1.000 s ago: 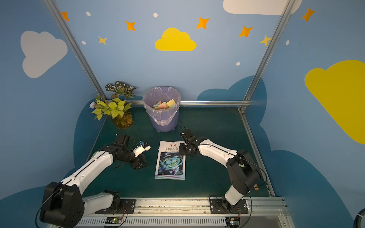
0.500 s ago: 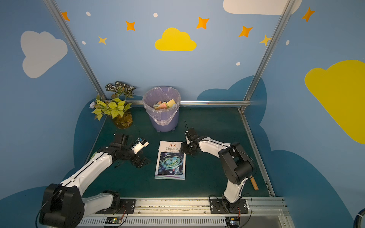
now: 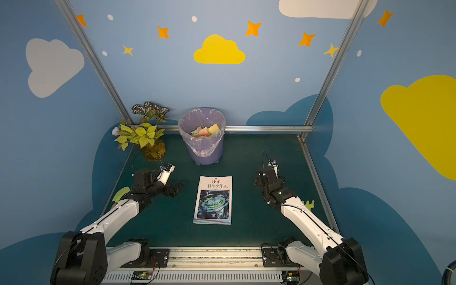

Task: Peel off the used sticky note
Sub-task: Reset both arms

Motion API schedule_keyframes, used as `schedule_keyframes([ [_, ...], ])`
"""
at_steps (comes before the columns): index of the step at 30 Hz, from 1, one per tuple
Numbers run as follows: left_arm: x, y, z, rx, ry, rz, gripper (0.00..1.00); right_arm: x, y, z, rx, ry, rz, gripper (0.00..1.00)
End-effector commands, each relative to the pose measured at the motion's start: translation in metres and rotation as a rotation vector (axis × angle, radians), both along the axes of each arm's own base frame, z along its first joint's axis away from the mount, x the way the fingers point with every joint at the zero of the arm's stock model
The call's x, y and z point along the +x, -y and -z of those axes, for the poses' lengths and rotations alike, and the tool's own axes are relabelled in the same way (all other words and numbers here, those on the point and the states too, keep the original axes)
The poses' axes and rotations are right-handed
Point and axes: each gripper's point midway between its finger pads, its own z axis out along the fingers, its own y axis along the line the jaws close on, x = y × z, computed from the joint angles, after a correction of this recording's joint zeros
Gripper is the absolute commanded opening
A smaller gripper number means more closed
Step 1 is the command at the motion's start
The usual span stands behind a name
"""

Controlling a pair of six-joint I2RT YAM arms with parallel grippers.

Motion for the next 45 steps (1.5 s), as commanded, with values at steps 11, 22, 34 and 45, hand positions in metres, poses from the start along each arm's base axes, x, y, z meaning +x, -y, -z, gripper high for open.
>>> schedule_keyframes([
  [11, 0.018, -0.014, -0.005, -0.026, 0.343, -0.096, 1.0, -0.006, 0.102, 0.011, -0.084, 0.297, 0.299, 0.97],
  [22, 0.058, -0.034, 0.028, -0.009, 0.223, -0.239, 1.0, 0.033, 0.093, 0.033, -0.083, 0.355, 0.167, 0.97],
  [34, 0.057, -0.036, 0.027, -0.011, 0.223, -0.245, 1.0, 0.077, 0.077, 0.058, -0.099, 0.173, 0.016, 0.97],
  [45, 0.057, -0.036, 0.027, -0.011, 0.221, -0.244, 1.0, 0.076, 0.077, 0.057, -0.098, 0.174, 0.013, 0.97],
])
